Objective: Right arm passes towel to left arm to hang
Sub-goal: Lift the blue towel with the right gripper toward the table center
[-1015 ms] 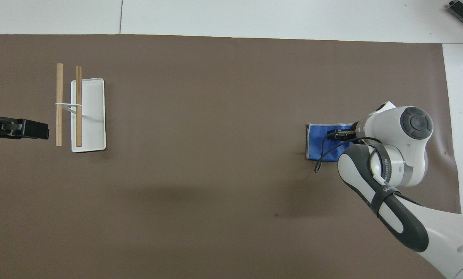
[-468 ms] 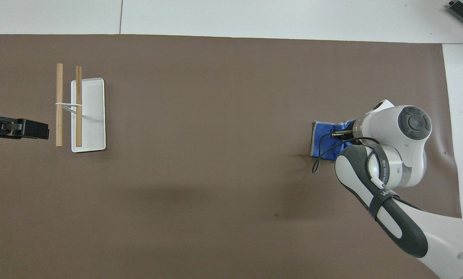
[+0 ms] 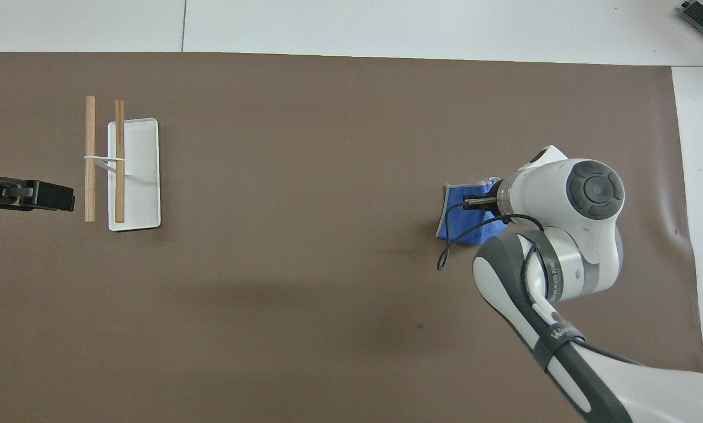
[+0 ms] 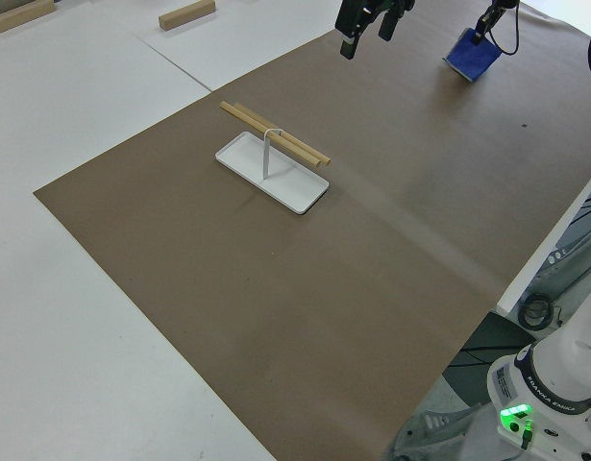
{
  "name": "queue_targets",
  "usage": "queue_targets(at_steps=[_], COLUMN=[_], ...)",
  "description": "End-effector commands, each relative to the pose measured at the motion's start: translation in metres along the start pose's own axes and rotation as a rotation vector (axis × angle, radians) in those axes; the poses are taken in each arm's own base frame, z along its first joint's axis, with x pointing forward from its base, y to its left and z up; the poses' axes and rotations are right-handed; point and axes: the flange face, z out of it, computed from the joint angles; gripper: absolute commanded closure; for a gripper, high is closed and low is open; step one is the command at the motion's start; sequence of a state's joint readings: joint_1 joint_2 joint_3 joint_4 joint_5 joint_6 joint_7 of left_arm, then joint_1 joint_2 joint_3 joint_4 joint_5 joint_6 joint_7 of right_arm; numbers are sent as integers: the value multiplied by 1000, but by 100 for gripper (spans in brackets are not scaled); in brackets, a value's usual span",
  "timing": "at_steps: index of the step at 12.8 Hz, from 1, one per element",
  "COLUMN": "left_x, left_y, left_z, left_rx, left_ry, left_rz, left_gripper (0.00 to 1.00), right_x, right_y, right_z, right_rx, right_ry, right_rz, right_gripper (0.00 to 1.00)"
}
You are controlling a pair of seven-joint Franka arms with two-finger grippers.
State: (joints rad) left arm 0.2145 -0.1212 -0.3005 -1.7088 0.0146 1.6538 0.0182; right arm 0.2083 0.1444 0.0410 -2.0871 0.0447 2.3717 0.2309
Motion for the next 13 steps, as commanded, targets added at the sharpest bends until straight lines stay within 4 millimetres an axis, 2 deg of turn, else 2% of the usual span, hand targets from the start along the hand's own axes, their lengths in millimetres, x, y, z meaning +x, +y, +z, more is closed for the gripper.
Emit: queue_targets(at_steps=[1, 6, 9, 11, 13], left_x=[-10, -10, -10, -10, -10], left_y=[-2, -2, -2, -1, -2], left_z=[-1, -1, -1, -1, -1], left_rx=[-6, -6, -6, -6, -6], left_ry=[-4, -4, -4, -4, -4], left_rz=[0, -2, 0, 0, -2], left_gripper=[0, 0, 0, 0, 0], right_x=[2, 9, 19, 16, 25], right_y=[-53, -118, -141, -166, -178], right_z=[-38, -95, -130, -143, -162], right_rx=[151, 433, 559, 619, 726], right_ry=[-49, -46, -39, -33, -48], right_rz=[132, 220, 303, 343, 485], right_gripper=[100, 100, 100, 100, 100])
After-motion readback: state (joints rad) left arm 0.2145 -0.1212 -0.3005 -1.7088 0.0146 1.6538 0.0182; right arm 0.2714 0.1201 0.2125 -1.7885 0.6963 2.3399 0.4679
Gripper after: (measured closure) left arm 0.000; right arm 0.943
